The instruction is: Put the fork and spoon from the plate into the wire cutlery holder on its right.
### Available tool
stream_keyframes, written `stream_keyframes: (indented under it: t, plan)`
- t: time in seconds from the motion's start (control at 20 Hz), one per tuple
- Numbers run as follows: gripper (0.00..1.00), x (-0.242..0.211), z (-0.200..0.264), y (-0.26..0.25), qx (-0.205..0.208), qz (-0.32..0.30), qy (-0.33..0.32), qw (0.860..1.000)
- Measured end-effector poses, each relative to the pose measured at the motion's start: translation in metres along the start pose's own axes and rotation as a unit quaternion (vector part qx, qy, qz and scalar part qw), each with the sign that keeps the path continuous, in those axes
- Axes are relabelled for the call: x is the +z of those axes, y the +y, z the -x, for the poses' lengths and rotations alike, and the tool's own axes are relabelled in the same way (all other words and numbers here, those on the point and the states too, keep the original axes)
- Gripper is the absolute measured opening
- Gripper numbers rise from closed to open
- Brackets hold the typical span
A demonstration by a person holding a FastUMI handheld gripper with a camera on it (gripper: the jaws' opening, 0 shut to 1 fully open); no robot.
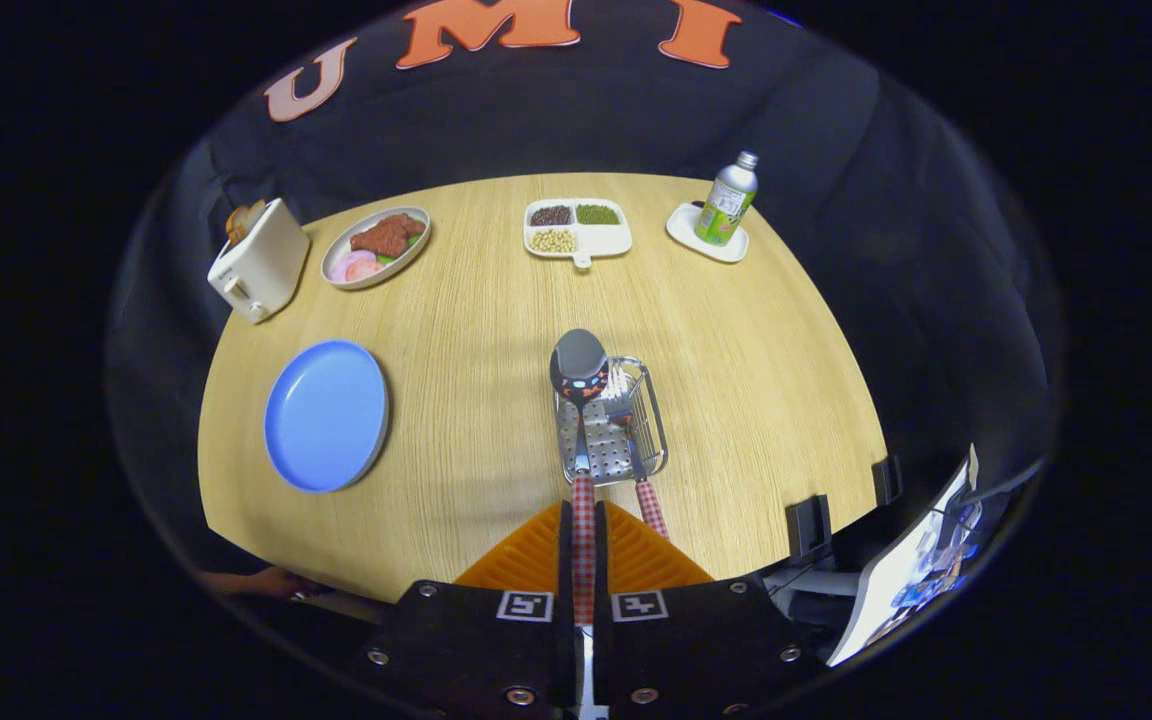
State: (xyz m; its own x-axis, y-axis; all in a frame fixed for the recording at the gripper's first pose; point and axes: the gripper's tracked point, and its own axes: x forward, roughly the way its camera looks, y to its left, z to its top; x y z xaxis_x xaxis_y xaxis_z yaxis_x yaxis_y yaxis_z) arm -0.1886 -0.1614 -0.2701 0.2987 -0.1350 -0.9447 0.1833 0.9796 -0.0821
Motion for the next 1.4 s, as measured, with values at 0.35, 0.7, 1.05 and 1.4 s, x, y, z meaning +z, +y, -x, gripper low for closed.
stream_keyframes:
  t: [0.35, 0.7, 1.05, 1.4]
  plan:
    - [0.07, -0.009, -0.007, -0.008, 0.017, 0.055, 0.067, 0.996]
    - [0.07, -0.004, -0.017, -0.007, 0.022, 0.119, 0.132, 0.984]
    - [0.08, 0.004, -0.031, -0.011, 0.026, 0.133, 0.184, 0.973]
    - [0.13, 0.033, -0.034, -0.002, 0.040, 0.111, 0.154, 0.981]
